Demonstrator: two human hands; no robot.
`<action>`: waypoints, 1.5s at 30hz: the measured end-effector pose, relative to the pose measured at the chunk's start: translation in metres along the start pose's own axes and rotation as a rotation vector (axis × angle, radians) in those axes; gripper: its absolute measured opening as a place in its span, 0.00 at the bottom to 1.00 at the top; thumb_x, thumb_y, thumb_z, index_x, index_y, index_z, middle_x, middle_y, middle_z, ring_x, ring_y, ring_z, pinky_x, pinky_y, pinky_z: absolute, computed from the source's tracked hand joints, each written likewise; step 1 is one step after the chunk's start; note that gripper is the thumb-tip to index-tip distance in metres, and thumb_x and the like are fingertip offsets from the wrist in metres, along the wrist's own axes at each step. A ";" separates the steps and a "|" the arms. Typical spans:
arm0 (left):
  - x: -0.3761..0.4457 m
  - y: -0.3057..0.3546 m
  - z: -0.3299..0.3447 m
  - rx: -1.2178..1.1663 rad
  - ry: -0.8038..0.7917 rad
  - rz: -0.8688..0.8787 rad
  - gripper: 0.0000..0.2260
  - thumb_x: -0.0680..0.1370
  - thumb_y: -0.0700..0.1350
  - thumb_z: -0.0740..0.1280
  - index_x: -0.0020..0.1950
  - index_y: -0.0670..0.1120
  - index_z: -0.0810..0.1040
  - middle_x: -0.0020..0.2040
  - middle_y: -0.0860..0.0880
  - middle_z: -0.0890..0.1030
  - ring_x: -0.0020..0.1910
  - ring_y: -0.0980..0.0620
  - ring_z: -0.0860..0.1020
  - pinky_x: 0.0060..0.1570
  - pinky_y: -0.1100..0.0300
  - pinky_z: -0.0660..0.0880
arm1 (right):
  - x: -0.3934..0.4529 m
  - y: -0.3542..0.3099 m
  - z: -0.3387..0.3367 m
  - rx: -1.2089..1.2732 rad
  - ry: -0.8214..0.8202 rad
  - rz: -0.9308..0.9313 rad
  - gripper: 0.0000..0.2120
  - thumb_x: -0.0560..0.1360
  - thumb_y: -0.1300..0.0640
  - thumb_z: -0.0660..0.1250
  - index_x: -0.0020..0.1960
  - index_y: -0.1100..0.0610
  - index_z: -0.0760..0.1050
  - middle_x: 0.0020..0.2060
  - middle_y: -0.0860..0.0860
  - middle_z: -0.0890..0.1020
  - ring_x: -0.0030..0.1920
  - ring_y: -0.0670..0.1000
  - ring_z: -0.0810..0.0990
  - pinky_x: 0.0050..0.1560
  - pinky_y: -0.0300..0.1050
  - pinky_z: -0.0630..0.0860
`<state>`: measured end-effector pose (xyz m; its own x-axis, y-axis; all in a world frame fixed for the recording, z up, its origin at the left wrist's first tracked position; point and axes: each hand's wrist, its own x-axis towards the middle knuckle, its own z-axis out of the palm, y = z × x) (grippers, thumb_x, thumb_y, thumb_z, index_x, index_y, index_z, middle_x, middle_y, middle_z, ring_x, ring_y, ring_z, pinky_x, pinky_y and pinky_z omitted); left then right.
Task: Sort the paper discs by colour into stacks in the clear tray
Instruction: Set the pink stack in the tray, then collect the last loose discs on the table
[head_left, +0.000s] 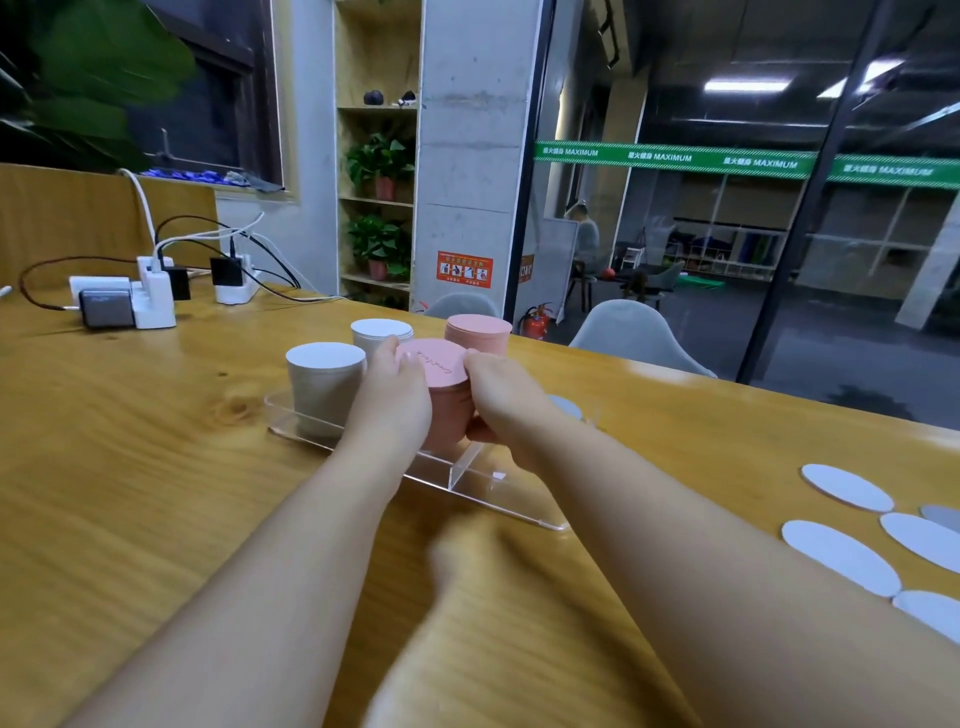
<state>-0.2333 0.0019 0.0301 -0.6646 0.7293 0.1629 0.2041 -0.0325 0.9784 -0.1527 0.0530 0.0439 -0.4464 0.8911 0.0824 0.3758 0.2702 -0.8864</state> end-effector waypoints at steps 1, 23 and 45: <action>0.003 -0.001 -0.001 0.020 -0.025 -0.017 0.22 0.80 0.46 0.52 0.75 0.54 0.59 0.72 0.47 0.66 0.66 0.45 0.69 0.65 0.50 0.67 | 0.003 -0.001 0.000 0.002 -0.001 0.026 0.19 0.81 0.57 0.49 0.63 0.68 0.69 0.61 0.67 0.74 0.61 0.67 0.74 0.61 0.60 0.73; 0.005 -0.017 -0.003 0.835 -0.010 0.211 0.24 0.80 0.60 0.46 0.63 0.43 0.66 0.60 0.41 0.76 0.62 0.41 0.70 0.55 0.52 0.60 | 0.023 0.005 -0.001 -0.479 -0.004 -0.034 0.14 0.81 0.64 0.47 0.61 0.68 0.67 0.60 0.65 0.73 0.59 0.61 0.73 0.46 0.46 0.64; -0.040 -0.017 0.021 0.612 -0.089 0.611 0.55 0.59 0.80 0.32 0.77 0.47 0.48 0.76 0.50 0.49 0.75 0.56 0.43 0.71 0.55 0.39 | -0.074 0.065 -0.082 -0.024 0.270 -0.247 0.14 0.81 0.48 0.50 0.64 0.48 0.66 0.59 0.48 0.75 0.59 0.49 0.74 0.63 0.51 0.70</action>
<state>-0.1948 -0.0123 0.0043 -0.2589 0.7554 0.6020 0.8747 -0.0811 0.4779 -0.0288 0.0347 0.0179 -0.2966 0.8613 0.4126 0.3043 0.4948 -0.8140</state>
